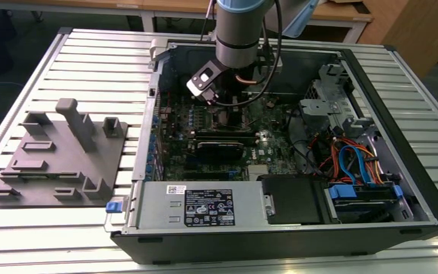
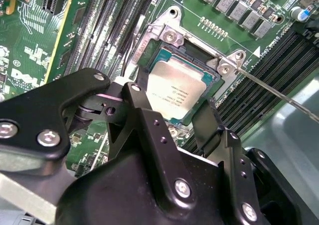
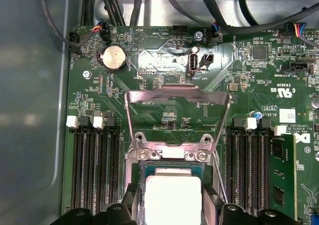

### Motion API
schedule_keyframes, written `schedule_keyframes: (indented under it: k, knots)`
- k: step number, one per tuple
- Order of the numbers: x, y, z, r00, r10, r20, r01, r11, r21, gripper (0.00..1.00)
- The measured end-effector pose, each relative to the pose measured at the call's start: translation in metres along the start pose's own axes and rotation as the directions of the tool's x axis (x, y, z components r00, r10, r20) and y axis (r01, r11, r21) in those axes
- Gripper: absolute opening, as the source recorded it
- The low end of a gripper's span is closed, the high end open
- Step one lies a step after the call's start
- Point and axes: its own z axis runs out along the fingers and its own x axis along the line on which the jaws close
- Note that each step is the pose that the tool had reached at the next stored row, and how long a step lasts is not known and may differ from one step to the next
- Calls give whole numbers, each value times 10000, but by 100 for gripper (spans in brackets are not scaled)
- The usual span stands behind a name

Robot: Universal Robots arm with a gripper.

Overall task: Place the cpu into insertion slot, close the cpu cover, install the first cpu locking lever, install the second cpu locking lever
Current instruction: 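Place the cpu into insertion slot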

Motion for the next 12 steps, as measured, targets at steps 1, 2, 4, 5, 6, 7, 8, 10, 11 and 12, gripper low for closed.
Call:
schedule_keyframes:
  k: [1, 2, 4, 5, 6, 7, 8, 10, 11, 12]
  knots:
    - [1, 0, 0, 10000, 5, -2, -5, 10000, 0, 62]
    - [1, 0, 0, 10000, 9, -3, -9, 10000, 0, 62]
    - [2, 0, 1, 10000, 11, -3, -11, 10000, 0, 62]
    - [3, 0, 1, 10000, 13, -4, -13, 10000, 0, 62]
    - [4, 0, 1, 10000, 13, -2, -13, 10000, 0, 62]
    - [5, 0, 1, 10000, 12, -2, -12, 10000, 1, 62]
    - [5, 0, 1, 10000, 12, -2, -12, 10000, 1, 62]
    - [5, 0, 1, 10000, 11, -3, -11, 10000, 0, 62]
    - [5, 0, 2, 10000, 7, -4, -7, 10000, 0, 62]
    - [5, 0, 1, 10000, 1, -2, -1, 10000, 1, 62]
